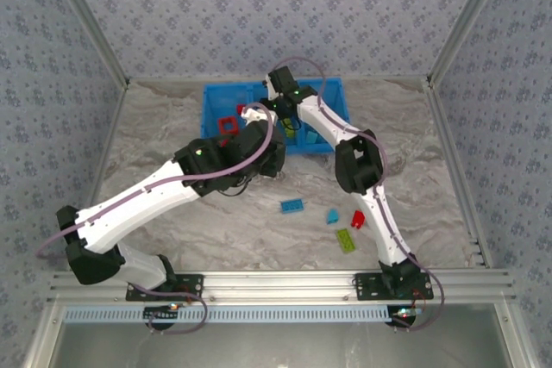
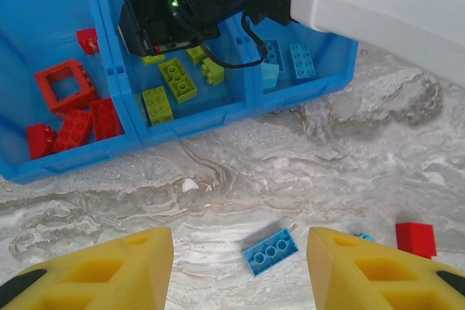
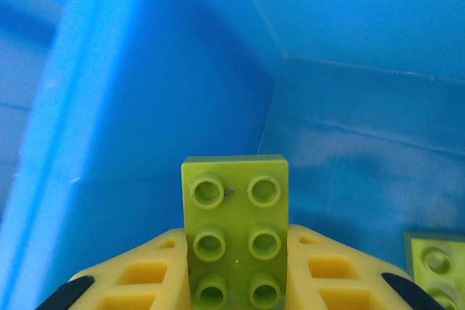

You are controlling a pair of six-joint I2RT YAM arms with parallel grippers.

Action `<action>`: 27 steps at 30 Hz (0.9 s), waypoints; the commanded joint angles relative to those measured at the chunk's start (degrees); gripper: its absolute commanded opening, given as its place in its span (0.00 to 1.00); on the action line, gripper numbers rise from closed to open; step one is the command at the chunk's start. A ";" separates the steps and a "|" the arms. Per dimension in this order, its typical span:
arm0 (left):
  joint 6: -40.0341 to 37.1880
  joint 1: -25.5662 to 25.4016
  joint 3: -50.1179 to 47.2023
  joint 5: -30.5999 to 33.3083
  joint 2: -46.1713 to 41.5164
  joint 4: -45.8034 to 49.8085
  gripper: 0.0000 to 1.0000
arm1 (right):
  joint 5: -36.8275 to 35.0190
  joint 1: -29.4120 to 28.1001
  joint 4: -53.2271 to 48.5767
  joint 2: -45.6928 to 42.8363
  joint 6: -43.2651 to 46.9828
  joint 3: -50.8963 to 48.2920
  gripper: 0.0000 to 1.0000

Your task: Sort the legos into containers by color

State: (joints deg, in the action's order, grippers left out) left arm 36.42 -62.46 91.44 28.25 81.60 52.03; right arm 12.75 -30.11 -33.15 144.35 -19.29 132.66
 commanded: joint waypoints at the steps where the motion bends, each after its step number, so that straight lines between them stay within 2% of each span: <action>1: -1.03 -0.65 2.00 2.61 0.18 -0.88 0.52 | 2.75 0.15 0.78 2.67 -1.55 3.56 0.32; 9: -0.30 -1.00 1.62 1.80 0.21 -0.63 0.52 | 1.78 0.07 -0.79 1.02 -0.88 3.70 0.50; 13: -0.46 -1.35 1.19 0.96 0.05 -0.77 0.52 | 0.29 0.10 -0.07 -3.93 0.46 1.05 0.51; 16: -1.24 -1.47 -0.34 -1.24 -0.47 -1.81 0.53 | -1.03 -0.09 0.88 -9.23 1.94 -1.61 0.44; 22: -6.54 -1.21 -6.82 -10.89 -3.30 -5.31 0.61 | -5.14 -0.58 6.12 -26.19 4.08 -14.40 0.40; 27: -11.14 1.60 -11.71 -19.39 -5.12 -6.28 0.64 | -8.50 -0.89 11.77 -46.90 3.75 -37.07 0.39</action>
State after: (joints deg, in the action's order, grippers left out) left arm 29.67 -62.24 81.76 15.57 79.00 47.66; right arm 7.31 -30.68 -24.32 105.67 -16.43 103.66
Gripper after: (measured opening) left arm 0.635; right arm 0.395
